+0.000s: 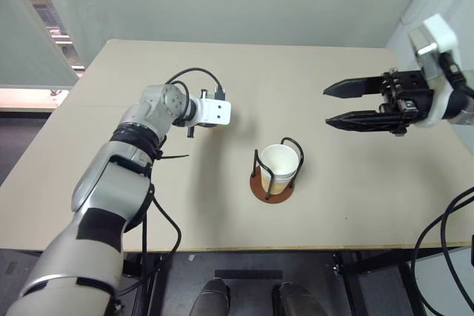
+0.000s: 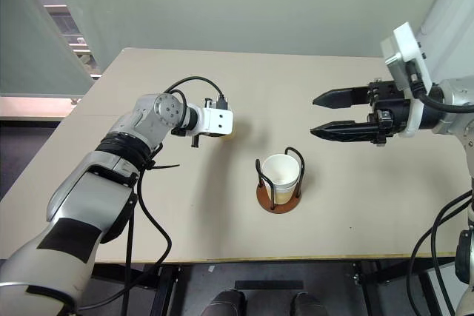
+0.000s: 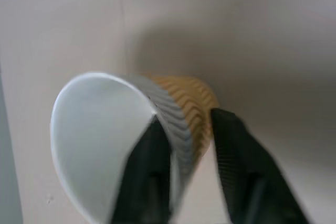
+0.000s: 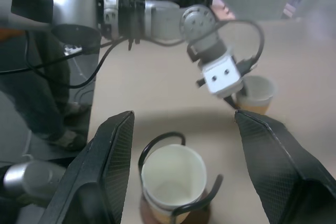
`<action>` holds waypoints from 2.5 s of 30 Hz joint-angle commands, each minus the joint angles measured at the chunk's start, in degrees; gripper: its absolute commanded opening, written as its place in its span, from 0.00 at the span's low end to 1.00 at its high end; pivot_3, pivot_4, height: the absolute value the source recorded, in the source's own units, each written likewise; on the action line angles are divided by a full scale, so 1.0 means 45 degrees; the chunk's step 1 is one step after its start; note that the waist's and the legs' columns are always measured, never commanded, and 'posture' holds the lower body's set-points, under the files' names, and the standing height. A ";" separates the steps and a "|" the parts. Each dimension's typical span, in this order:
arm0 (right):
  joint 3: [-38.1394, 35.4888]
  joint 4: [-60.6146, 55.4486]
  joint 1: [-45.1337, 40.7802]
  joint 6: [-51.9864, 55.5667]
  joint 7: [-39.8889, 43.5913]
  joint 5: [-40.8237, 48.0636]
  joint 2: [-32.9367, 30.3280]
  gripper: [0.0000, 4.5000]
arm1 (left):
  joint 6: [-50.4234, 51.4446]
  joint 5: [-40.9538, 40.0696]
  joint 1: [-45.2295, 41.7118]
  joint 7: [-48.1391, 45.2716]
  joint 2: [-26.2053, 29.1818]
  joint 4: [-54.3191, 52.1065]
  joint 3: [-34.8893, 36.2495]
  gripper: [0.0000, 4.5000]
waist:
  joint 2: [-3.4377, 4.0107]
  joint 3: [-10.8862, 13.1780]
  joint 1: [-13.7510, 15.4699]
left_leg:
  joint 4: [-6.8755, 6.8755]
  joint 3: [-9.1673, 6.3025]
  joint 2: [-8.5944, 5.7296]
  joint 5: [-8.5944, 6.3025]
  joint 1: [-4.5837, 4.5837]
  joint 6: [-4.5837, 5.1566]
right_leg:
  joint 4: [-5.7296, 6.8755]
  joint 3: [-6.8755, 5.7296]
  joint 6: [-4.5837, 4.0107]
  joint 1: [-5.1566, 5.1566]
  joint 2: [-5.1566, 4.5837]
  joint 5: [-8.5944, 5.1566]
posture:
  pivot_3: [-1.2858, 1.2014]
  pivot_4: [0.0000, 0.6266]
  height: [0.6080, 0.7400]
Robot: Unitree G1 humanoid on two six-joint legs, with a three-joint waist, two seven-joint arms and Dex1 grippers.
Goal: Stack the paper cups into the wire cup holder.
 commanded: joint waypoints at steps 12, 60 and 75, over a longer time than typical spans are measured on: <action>0.0392 0.1177 0.0072 -0.1853 0.0776 -0.1215 -0.0879 0.70 | 0.2742 -0.3933 0.0681 -0.5977 0.1464 -0.5349 0.2335 0.00 | 0.0000 0.0000 0.0003 | 0.0046 0.0003 0.0001 -0.0009 -0.0001 0.0016 | 0.0006 -0.0013 0.0010 0.0023 0.0001 0.0007 | 0.52 0.24 1.00; -0.5816 -0.2677 0.5470 0.0634 -0.0745 0.3046 -0.3531 0.70 | 0.6211 -0.9881 -0.1208 -0.8674 0.1299 -1.1091 -0.2313 0.00 | 0.0006 -0.0002 0.0229 | 0.0196 0.0022 -0.0120 -0.0095 0.0006 0.0109 | -0.0014 -0.0001 0.0179 0.0151 -0.0076 -0.0021 | 0.52 0.24 1.00; -0.5158 -0.2375 0.5555 0.0214 -0.0194 0.2754 -0.4115 0.70 | 0.6454 -0.9966 -0.1678 -0.8674 0.0822 -1.0717 -0.1876 0.52 | 0.0006 -0.0002 0.0263 | 0.0207 0.0022 -0.0145 -0.0111 0.0003 0.0135 | -0.0015 0.0003 0.0202 0.0164 -0.0092 -0.0034 | 0.52 0.24 1.00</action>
